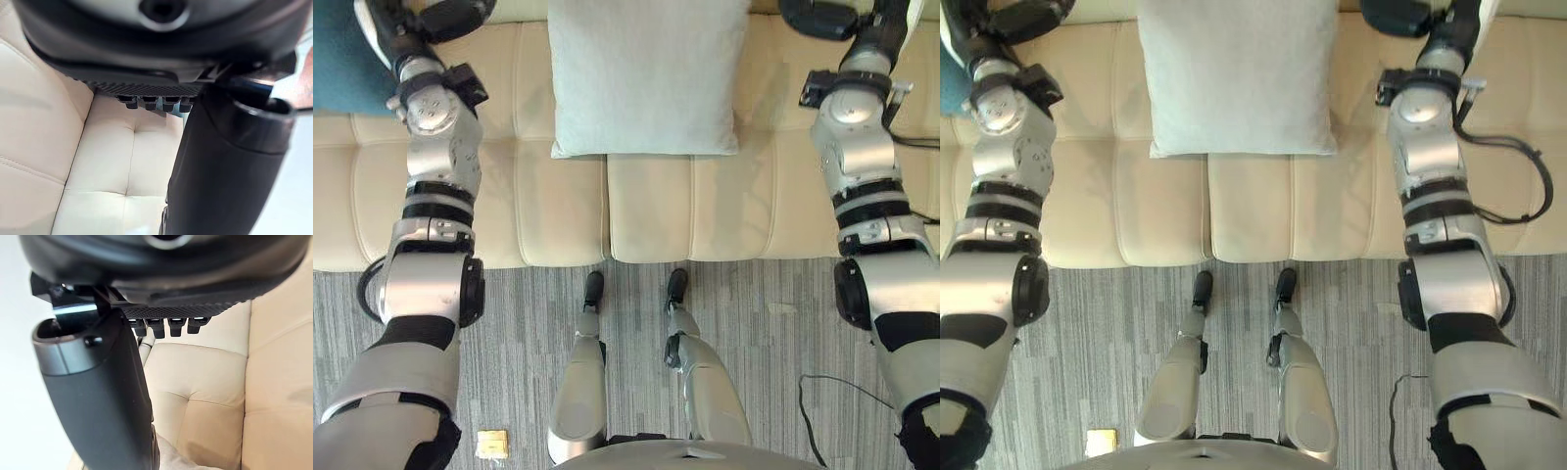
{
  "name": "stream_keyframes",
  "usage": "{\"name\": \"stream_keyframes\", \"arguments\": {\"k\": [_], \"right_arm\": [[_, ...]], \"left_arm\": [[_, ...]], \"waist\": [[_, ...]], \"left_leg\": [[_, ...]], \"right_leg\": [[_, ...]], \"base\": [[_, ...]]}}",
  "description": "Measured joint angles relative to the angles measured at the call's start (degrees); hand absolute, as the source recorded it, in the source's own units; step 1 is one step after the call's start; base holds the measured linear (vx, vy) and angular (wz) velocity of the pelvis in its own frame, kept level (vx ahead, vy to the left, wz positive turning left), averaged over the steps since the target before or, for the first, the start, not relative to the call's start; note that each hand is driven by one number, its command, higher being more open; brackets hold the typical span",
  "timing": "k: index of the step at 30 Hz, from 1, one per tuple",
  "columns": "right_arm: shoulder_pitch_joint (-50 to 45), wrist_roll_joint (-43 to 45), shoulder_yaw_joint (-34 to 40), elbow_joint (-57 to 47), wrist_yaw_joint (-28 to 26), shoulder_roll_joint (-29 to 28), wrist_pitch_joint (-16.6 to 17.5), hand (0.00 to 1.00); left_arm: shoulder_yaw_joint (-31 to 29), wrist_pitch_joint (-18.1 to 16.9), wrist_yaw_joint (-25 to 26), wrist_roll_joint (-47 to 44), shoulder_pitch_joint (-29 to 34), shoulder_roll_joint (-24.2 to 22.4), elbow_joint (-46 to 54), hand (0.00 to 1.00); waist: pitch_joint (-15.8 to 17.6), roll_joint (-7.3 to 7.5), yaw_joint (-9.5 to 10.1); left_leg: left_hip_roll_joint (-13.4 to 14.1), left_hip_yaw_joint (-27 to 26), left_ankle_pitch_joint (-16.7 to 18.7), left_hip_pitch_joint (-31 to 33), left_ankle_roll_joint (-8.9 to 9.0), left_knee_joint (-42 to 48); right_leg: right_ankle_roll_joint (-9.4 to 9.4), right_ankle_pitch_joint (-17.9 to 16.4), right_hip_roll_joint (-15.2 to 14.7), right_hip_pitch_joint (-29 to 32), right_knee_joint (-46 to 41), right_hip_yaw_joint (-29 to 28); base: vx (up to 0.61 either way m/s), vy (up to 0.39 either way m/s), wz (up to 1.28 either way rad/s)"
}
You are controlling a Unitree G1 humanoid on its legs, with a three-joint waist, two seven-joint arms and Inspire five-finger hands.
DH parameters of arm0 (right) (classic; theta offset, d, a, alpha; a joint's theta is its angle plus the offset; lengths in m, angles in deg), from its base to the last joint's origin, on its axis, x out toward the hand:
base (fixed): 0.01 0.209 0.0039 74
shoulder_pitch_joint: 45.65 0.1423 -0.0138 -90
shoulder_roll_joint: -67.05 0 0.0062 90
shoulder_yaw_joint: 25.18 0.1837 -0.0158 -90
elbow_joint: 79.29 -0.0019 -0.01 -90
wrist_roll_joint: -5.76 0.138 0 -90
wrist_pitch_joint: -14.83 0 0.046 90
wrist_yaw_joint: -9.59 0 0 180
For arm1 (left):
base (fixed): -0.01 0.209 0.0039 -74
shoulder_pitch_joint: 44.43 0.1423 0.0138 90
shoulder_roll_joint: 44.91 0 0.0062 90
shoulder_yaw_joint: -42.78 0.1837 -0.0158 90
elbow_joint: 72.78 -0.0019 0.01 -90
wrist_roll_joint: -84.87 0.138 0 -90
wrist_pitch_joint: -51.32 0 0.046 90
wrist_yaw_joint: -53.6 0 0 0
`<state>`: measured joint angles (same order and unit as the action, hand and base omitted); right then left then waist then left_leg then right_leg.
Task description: Pick up cushions and gather them together orderly.
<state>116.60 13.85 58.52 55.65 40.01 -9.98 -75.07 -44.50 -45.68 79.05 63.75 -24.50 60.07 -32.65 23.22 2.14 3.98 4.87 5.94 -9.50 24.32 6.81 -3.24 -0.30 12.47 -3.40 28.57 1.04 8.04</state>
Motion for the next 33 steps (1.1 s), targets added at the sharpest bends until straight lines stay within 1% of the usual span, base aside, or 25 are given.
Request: {"name": "stream_keyframes", "arguments": {"k": [3,6,7,8,9,11,12,13,14,15,16,17,18,19,20,22,23,24,25,26,28,29,30,32,33], "right_arm": [[-2.25,1.36,0.38,-0.04,-0.55,0.99,-0.17,1.0],[-9.82,5.15,3.81,-3.91,-1.26,1.0,0.0,1.0],[-14.36,5.72,6.11,-6.42,-1.55,0.82,0.1,1.0],[-16.26,5.74,7.11,-7.48,-1.72,0.65,0.15,1.0],[-22.5,5.92,9.66,-10.26,-1.99,-0.01,0.42,1.0],[-30.41,6.05,12.69,-12.89,-2.85,-1.5,0.66,1.0],[-33.91,6.05,14.25,-14.14,-2.99,-2.6,0.68,1.0],[-39.5,6.04,16.06,-15.98,-3.47,-4.64,0.81,1.0],[-45.97,5.81,17.19,-18.47,-4.16,-7.49,1.02,1.0],[-48.04,5.46,17.45,-19.17,-4.61,-8.58,1.06,1.0],[-53.86,5.29,17.69,-21.17,-5.85,-11.67,1.23,1.0],[-57.74,4.67,17.68,-22.18,-6.92,-14.03,1.26,1.0],[-61.48,4.06,17.66,-22.91,-8.22,-16.73,1.29,1.0],[-63.66,3.64,17.64,-23.12,-8.89,-18.15,1.36,1.0],[-68.15,2.09,17.52,-22.92,-10.21,-21.09,1.36,1.0],[-74.14,0.42,17.25,-22.32,-12.25,-25.02,1.38,1.0],[-75.1,-0.04,17.05,-21.93,-12.6,-25.56,1.4,1.0],[-78.33,-1.51,16.1,-19.48,-13.93,-27.03,1.49,1.0],[-79.74,-2.42,16.06,-17.14,-14.61,-27.69,1.6,1.0],[-80.08,-2.77,16.07,-15.73,-15.0,-27.96,1.62,1.0],[-80.83,-4.69,16.06,-9.11,-16.25,-28.92,1.66,1.0],[-80.84,-4.85,16.04,-7.97,-16.59,-28.94,1.65,1.0],[-80.88,-5.95,16.06,-5.11,-17.22,-28.97,1.61,1.0],[-81.55,-6.92,16.3,-2.33,-17.77,-29.16,1.38,1.0],[-81.65,-7.02,16.3,-1.89,-17.9,-29.22,1.34,1.0]], "left_arm": [[-2.39,-0.1,-0.53,-3.51,1.16,0.96,-0.19,1.0],[-6.85,-1.45,-2.08,-9.38,7.49,1.87,3.19,1.0],[-9.11,-1.8,-2.48,-10.19,11.49,1.89,5.71,1.0],[-9.9,-1.84,-2.74,-10.34,13.12,1.86,6.58,1.0],[-11.38,-1.96,-3.4,-10.36,18.56,1.71,8.5,1.0],[-13.85,-1.99,-3.79,-10.35,26.31,0.41,11.12,1.0],[-15.05,-2.03,-3.84,-10.31,29.92,-0.9,12.45,1.0],[-15.8,-2.53,-3.85,-10.18,35.62,-3.45,14.09,1.0],[-16.09,-2.63,-4.44,-9.57,42.31,-7.49,15.64,1.0],[-16.08,-2.58,-4.78,-9.4,44.4,-9.03,15.83,1.0],[-15.66,-2.44,-5.65,-7.58,50.21,-13.93,15.89,1.0],[-14.8,-2.2,-6.55,-6.92,54.41,-16.95,15.86,1.0],[-14.34,-1.48,-7.79,-4.98,58.64,-20.15,15.56,1.0],[-13.88,-1.12,-8.49,-4.18,60.93,-21.78,14.88,1.0],[-12.19,0.19,-10.33,-1.56,64.94,-24.63,12.05,1.0],[-10.5,1.67,-13.22,2.24,70.1,-27.62,7.73,1.0],[-10.16,1.92,-13.71,3.02,71.05,-28.01,7.1,1.0],[-10.04,2.48,-15.65,5.51,73.84,-29.5,4.89,1.0],[-10.05,2.53,-16.45,7.3,74.24,-29.46,3.4,1.0],[-10.11,2.52,-16.7,8.1,74.27,-29.48,2.82,1.0],[-10.12,2.42,-17.48,11.52,74.19,-29.7,-0.1,1.0],[-10.12,2.42,-17.6,12.58,74.18,-29.83,-0.57,1.0],[-10.15,2.46,-17.93,14.76,74.18,-30.27,-1.86,1.0],[-10.17,2.52,-18.02,16.49,74.17,-30.78,-3.3,1.0],[-10.18,2.53,-18.02,16.84,74.17,-30.83,-3.42,1.0]], "waist": [[0.0,0.0,0.0],[-0.02,0.03,0.1],[-0.03,0.03,0.14],[-0.03,0.03,0.15],[-0.03,0.04,0.14],[-0.1,0.13,0.13],[-0.1,0.13,0.1],[-0.22,0.14,0.14],[-0.28,0.13,0.17],[-0.31,0.13,0.17],[-0.45,0.2,0.17],[-1.13,0.47,0.29],[-2.26,0.86,0.51],[-3.05,0.87,0.54],[-4.88,0.91,0.53],[-7.99,0.86,0.59],[-8.66,0.85,0.61],[-11.78,0.6,0.57],[-13.38,0.45,0.7],[-14.14,0.33,0.75],[-17.1,-0.54,0.71],[-17.44,-0.75,0.7],[-18.46,-1.4,0.59],[-20.23,-1.74,0.45],[-20.35,-1.73,0.48]], "left_leg": [[0.01,0.06,0.0,-1.13,0.0,-0.04],[-0.08,0.09,0.01,-2.43,0.0,-0.04],[-0.09,0.26,0.01,-2.43,-0.01,-0.09],[-0.09,0.37,0.01,-2.49,-0.01,-0.09],[-0.11,0.61,0.03,-2.95,-0.02,-0.09],[-0.16,0.64,0.08,-3.53,-0.07,-0.1],[-0.15,0.69,0.19,-3.81,-0.18,-0.1],[-0.12,0.7,0.52,-4.36,-0.36,-0.09],[-0.16,0.63,0.97,-5.14,-0.64,-0.06],[-0.17,0.58,1.18,-5.43,-0.73,0.0],[-0.29,0.48,2.08,-6.01,-1.11,0.81],[-0.29,0.12,2.73,-6.08,-1.13,1.44],[-0.2,-0.43,3.24,-6.14,-1.31,1.9],[-0.16,-0.6,3.48,-6.23,-1.31,2.11],[-0.06,-0.86,4.34,-6.82,-1.06,2.74],[0.32,-1.81,5.51,-8.92,-1.11,3.45],[0.41,-2.06,5.93,-9.36,-0.89,3.57],[0.76,-2.63,6.84,-10.74,-0.91,3.96],[0.96,-2.66,7.37,-11.75,-0.64,4.12],[1.07,-2.75,7.56,-12.14,-0.65,4.23],[1.32,-3.54,8.4,-14.23,-0.68,4.3],[1.33,-3.76,8.57,-14.62,-0.63,4.33],[1.3,-4.22,8.82,-15.56,-0.65,4.3],[1.28,-4.53,8.86,-16.09,-0.65,3.95],[1.3,-4.69,8.86,-16.46,-0.65,3.64]], "right_leg": [[0.02,0.01,0.0,-1.41,0.3,0.19],[0.01,0.0,-0.06,-2.94,0.62,0.11],[0.01,0.0,-0.05,-2.96,0.64,0.15],[0.01,0.0,-0.05,-3.04,0.64,0.17],[-0.01,-0.02,-0.05,-3.53,0.67,0.3],[-0.04,-0.05,-0.09,-4.15,0.7,0.28],[-0.04,-0.05,-0.08,-4.52,0.83,0.29],[-0.06,-0.08,-0.02,-5.06,0.91,0.26],[-0.1,-0.13,-0.02,-5.97,1.24,0.09],[-0.13,-0.15,-0.02,-6.32,1.33,0.01],[-0.48,-0.15,-0.03,-7.5,2.08,-0.18],[-0.54,-0.11,0.02,-7.86,2.41,-0.46],[-0.53,-0.13,0.13,-7.96,2.6,-0.93],[-0.53,-0.14,0.2,-8.16,2.74,-1.07],[-0.62,-0.23,0.35,-9.06,3.03,-1.17],[-0.59,-0.94,0.71,-11.12,3.11,-1.86],[-0.63,-1.03,0.8,-11.52,3.13,-2.04],[-0.6,-1.63,1.1,-12.96,3.23,-2.42],[-0.74,-2.0,1.3,-13.97,3.22,-2.37],[-0.73,-2.12,1.38,-14.42,3.24,-2.42],[-0.72,-2.48,1.44,-16.47,3.45,-2.96],[-0.73,-2.48,1.43,-16.93,3.6,-3.27],[-0.75,-2.5,1.44,-17.75,3.79,-3.52],[-0.95,-2.64,1.41,-17.92,3.8,-3.66],[-0.96,-2.65,1.39,-18.15,3.8,-3.76]], "base": [[0.05,0.047,0.03],[0.05,0.042,0.02],[0.04,0.034,0.02],[0.03,0.036,0.05],[0.03,0.033,0.03],[0.03,0.032,0.02],[0.0,0.0,0.0],[0.03,0.031,-0.02],[0.02,0.023,-0.03],[0.03,0.027,-0.03],[0.02,0.022,-0.06],[0.04,0.022,-0.14],[0.04,0.007,-0.17],[0.06,0.002,-0.16],[0.07,-0.004,-0.13],[0.06,0.0,-0.19],[0.08,0.01,-0.24],[0.08,0.014,-0.15],[0.08,0.014,-0.13],[0.06,0.02,-0.06],[0.05,0.038,-0.15],[0.02,0.043,-0.2],[0.02,0.037,-0.14],[0.03,0.034,-0.09],[0.04,0.031,-0.07]]}}
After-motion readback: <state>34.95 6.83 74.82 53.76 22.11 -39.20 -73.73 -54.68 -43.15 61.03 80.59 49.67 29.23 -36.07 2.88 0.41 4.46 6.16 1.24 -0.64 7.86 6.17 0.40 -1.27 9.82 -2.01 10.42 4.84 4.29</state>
